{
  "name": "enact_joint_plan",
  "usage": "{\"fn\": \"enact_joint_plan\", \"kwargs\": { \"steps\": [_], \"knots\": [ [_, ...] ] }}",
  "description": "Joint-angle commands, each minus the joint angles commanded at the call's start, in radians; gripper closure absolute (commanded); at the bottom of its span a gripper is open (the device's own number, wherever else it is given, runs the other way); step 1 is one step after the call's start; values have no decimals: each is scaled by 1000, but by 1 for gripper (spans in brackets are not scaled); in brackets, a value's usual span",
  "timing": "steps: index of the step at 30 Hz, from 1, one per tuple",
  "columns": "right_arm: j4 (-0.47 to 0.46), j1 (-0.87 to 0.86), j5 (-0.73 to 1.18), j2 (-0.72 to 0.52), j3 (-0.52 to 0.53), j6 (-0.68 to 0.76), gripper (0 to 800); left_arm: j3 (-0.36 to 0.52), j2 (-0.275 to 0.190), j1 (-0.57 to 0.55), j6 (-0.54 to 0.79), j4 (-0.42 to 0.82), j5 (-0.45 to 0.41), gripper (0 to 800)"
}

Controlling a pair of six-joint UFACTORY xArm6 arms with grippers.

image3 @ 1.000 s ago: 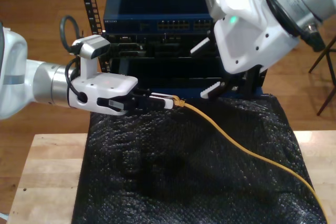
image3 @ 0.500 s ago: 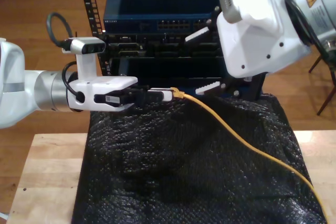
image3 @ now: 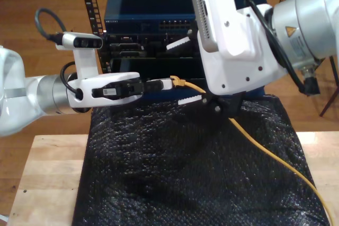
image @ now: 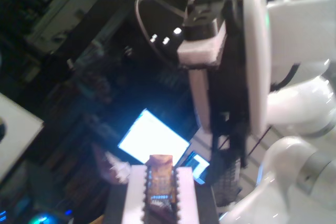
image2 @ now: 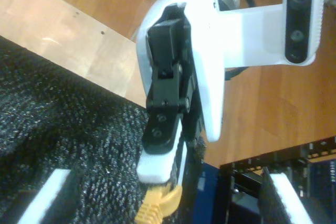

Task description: Grab the cable and plug it in

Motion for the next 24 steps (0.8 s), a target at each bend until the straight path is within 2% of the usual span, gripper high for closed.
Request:
{"fn": "enact_joint_plan", "kwargs": {
  "steps": [6,11,15,24],
  "knots": [
    [2,0,-31,-34,8,0,13,0,2,0,0,-31,49,789],
    [2,0,-57,-38,21,2,50,-2,11,-2,0,-40,81,789],
    [2,6,-58,-48,21,2,117,-3,15,-3,0,-41,118,789],
    [25,12,-64,-69,23,2,175,0,21,-3,-35,-51,135,789]
  ]
}}
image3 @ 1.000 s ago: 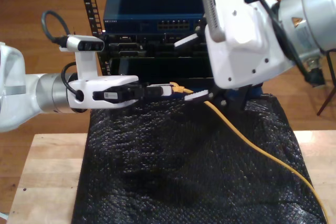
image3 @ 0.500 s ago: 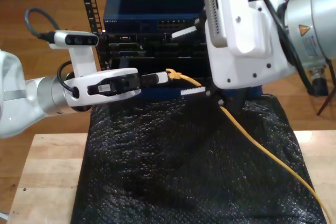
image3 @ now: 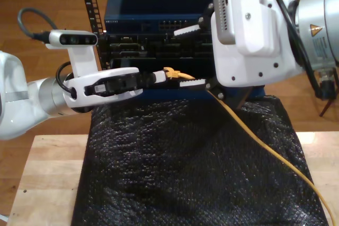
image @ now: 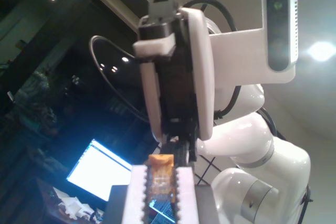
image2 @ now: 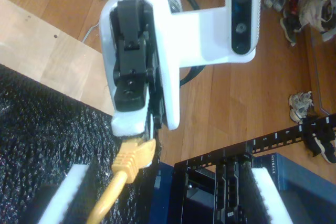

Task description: Grab the cable and plug it in

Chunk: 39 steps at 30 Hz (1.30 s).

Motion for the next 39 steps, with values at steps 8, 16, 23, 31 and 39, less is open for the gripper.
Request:
{"fn": "enact_joint_plan", "kwargs": {
  "steps": [8,16,23,31,39],
  "knots": [
    [0,0,0,0,11,0,203,0,11,0,-46,-3,17,784],
    [0,46,0,3,12,0,246,2,32,0,-109,-2,18,779],
    [0,48,0,8,14,0,273,2,37,0,-127,-2,23,777],
    [2,48,-3,9,14,0,307,2,37,0,-126,-2,44,771],
    [3,48,-31,9,23,3,421,5,38,0,-126,-2,48,771]
  ]
}}
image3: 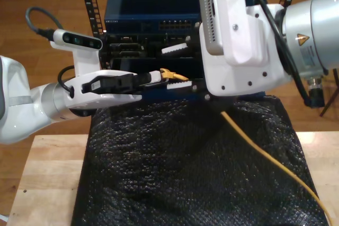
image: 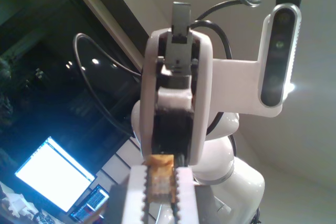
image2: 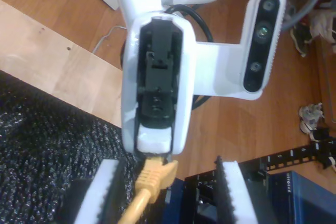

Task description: Grab the cable and plug it in

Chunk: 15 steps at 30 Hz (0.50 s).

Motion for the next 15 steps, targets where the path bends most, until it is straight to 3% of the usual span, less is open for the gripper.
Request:
{"fn": "enact_joint_plan", "kwargs": {
  "steps": [15],
  "knots": [
    [12,-2,0,0,2,2,535,-3,0,-2,-2,0,17,770]
  ]
}}
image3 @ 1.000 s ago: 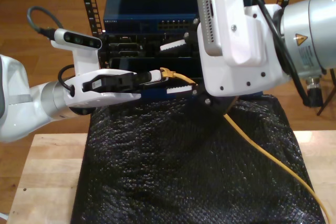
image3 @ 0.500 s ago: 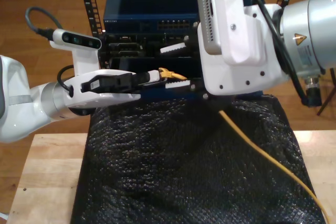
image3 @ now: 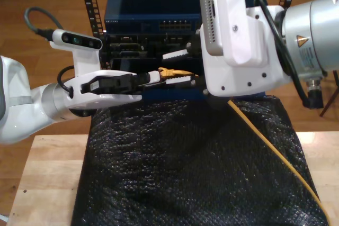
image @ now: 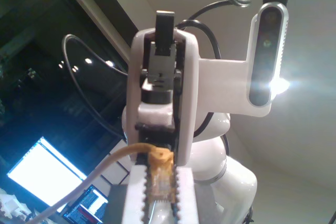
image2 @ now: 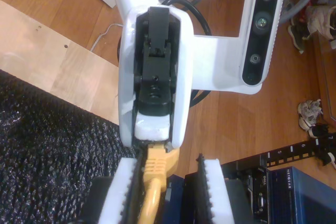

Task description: Grab the cable and plug it in

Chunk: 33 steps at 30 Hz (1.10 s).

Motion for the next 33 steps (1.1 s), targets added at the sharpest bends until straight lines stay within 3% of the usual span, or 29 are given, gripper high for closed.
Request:
{"fn": "enact_joint_plan", "kwargs": {
  "steps": [33],
  "knots": [
    [8,2,0,0,-2,5,614,-5,0,-2,15,-17,-9,771]
  ]
}}
